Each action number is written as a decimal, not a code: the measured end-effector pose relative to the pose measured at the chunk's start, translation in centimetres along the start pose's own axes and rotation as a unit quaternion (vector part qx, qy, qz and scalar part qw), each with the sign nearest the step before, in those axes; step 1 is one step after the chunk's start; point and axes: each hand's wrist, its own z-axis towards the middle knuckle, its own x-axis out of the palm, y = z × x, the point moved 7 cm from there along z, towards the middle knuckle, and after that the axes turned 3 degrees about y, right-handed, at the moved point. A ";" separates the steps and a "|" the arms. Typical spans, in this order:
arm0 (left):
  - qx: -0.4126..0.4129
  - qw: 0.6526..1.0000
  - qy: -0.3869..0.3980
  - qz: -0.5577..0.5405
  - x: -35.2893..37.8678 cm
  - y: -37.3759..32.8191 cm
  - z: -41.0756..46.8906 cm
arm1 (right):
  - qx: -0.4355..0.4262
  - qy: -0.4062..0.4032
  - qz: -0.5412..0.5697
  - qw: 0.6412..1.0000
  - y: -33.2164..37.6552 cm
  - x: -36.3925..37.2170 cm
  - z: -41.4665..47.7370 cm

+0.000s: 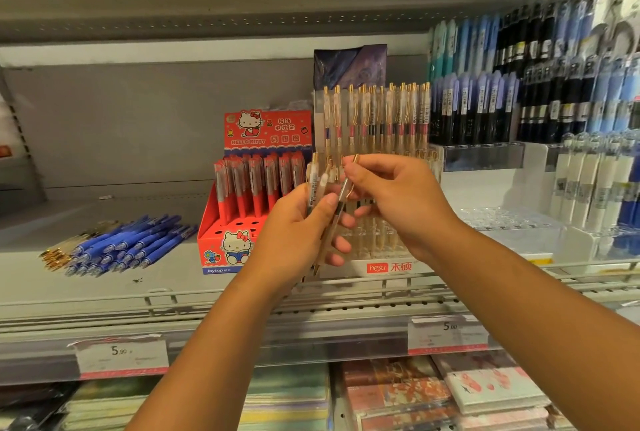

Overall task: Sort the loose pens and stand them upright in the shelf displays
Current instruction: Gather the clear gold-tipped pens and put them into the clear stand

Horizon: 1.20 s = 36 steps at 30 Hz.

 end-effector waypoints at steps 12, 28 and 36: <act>0.006 0.999 -0.039 0.032 -0.9 0.1 0.3 | -0.025 -0.089 0.041 0.995 1.1 -4.5 1.3; -0.052 0.997 -0.050 0.023 -1.2 0.3 0.1 | -0.104 -0.127 -0.166 0.972 0.7 -6.3 2.2; 0.006 0.997 -0.034 0.070 -0.9 -0.1 0.1 | -0.092 -0.079 -0.252 0.960 -0.8 -4.3 1.6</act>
